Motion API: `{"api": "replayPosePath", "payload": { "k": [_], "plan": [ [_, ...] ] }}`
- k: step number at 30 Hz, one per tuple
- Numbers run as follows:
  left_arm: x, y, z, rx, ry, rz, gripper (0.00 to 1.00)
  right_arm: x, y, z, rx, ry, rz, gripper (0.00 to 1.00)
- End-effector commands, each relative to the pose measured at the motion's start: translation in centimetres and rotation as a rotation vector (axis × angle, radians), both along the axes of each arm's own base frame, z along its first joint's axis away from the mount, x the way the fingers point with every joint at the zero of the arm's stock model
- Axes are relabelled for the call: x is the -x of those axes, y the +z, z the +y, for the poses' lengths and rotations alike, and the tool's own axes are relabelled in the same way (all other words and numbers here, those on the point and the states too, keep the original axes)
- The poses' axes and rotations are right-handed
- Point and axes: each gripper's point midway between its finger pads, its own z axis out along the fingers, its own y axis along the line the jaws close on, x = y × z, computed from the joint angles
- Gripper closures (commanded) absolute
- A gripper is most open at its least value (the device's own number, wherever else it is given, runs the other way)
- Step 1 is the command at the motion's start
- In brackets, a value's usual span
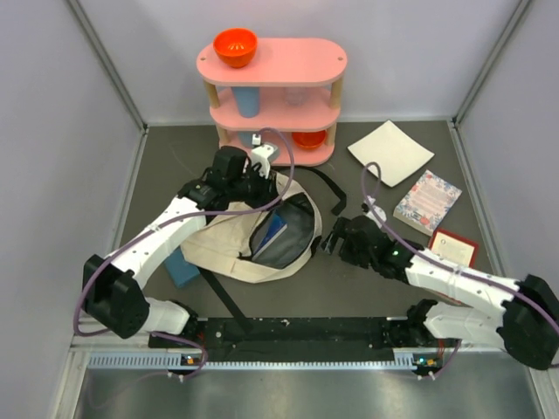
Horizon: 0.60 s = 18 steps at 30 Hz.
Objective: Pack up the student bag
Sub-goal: Place the book in the student bag, then pick up the book from the center of the board.
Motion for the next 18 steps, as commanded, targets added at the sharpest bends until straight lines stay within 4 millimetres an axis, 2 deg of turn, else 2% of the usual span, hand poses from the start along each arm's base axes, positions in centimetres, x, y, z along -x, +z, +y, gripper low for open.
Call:
{"api": "replayPosePath", "payload": {
  "k": [1,2,4,5,6,8,9,10,11,12,13,14,15,16,17,18],
  "plan": [
    [0.4,5.4,-2.1,0.148,-0.087,-0.083,0.57,-2.4,4.7,-4.9,0.037,-0.15,-0.133,0.13],
    [0.4,6.4,-2.3,0.166,-0.085,-0.106,0.4,-3.7,6.6,-7.1,0.034,-0.215,-0.185,0.11],
    [0.4,9.0,-2.8,0.213,-0.08,-0.16,0.28,-4.7,7.7,-9.9,0.058,-0.276,-0.211,0.11],
    [0.1,11.0,-3.2,0.243,-0.079,-0.203,0.19,-5.1,8.7,-11.2,0.064,-0.296,-0.232,0.11],
    [0.2,11.7,-3.9,0.262,-0.093,-0.212,0.16,-6.1,9.0,-14.1,0.079,-0.387,-0.232,0.1],
    [-0.3,13.5,-5.4,0.312,-0.115,-0.237,0.09,-6.6,9.6,-16.1,0.075,-0.418,-0.232,0.09],
    [-0.1,13.9,-6.5,0.328,-0.14,-0.24,0.08,-7.2,9.7,-19.0,0.086,-0.511,-0.228,0.09],
    [-0.3,14.0,-7.4,0.334,-0.154,-0.242,0.07,-7.4,9.8,-20.1,0.092,-0.538,-0.229,0.08],
    [-1.3,13.9,-8.9,0.336,-0.17,-0.242,0.06,-7.7,10.1,-21.0,0.081,-0.56,-0.224,0.08],
    [-1.0,13.9,-10.4,0.352,-0.223,-0.232,0.05,-8.0,9.9,-23.3,0.097,-0.63,-0.207,0.07],
    [-1.1,13.8,-11.5,0.377,-0.251,-0.203,0.05,-8.2,9.8,-24.5,0.105,-0.668,-0.196,0.05],
    [-2.1,13.1,-13.1,0.387,-0.273,-0.173,0.05,-8.6,9.8,-25.3,0.098,-0.69,-0.196,0.05],
    [-1.9,13.4,-14.6,0.421,-0.321,-0.177,0.04,-9.0,9.0,-26.1,0.102,-0.705,-0.166,0.05],
    [-2.2,13.1,-15.5,0.435,-0.335,-0.167,0.04,-9.0,8.6,-28.0,0.107,-0.761,-0.155,0.04],
    [-3.3,11.8,-17.0,0.434,-0.341,-0.148,0.04,-9.6,8.6,-28.4,0.078,-0.754,-0.163,0.04],
    [-3.3,11.2,-18.0,0.436,-0.36,-0.135,0.03,-9.9,8.2,-28.9,0.064,-0.755,-0.157,0.04]
  ]
}}
